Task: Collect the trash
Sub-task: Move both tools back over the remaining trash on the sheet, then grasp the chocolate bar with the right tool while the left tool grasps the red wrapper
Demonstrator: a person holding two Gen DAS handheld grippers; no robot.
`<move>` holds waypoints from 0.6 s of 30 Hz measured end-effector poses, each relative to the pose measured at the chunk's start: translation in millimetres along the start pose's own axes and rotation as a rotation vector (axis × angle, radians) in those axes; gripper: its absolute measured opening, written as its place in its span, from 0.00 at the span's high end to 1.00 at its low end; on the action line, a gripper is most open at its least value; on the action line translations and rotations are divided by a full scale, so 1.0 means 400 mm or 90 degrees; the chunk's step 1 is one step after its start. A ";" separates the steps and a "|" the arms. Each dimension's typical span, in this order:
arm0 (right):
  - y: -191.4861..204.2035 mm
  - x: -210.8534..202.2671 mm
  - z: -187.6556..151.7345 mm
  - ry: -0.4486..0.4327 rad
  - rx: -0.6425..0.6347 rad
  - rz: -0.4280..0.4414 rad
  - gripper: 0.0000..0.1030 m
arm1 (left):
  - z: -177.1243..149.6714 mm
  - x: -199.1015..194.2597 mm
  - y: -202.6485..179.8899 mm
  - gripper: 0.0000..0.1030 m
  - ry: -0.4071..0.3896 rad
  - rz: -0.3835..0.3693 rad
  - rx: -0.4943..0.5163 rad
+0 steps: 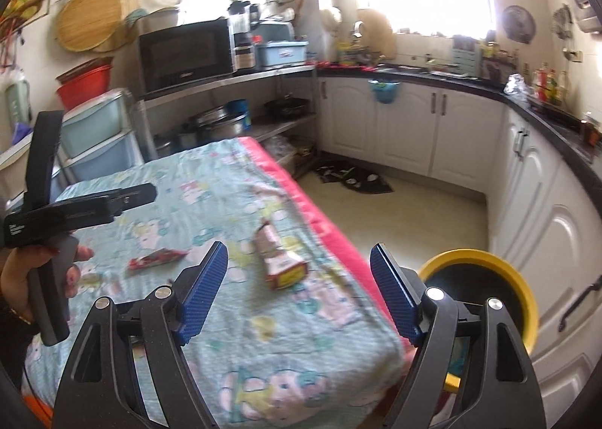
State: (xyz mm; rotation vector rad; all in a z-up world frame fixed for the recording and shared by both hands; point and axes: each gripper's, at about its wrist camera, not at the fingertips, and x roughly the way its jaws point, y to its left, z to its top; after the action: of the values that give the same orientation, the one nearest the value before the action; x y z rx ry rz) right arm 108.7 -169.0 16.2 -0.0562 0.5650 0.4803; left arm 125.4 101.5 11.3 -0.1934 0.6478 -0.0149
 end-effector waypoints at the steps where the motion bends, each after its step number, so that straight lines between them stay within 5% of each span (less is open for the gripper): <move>1: 0.014 0.009 -0.003 0.006 -0.004 0.010 0.27 | -0.006 -0.001 0.016 0.10 0.002 0.009 -0.002; 10: 0.127 0.094 -0.040 0.066 -0.048 0.088 0.27 | -0.050 0.017 0.122 0.10 0.028 0.087 0.002; 18: 0.199 0.181 -0.083 0.132 -0.079 0.136 0.32 | -0.103 0.069 0.195 0.10 0.078 0.107 0.008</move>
State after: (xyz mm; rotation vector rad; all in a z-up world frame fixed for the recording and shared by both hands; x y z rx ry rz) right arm 109.4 -73.7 -44.0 -0.1662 0.7483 0.7232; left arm 118.9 168.9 -51.5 -0.1263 0.7841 0.1317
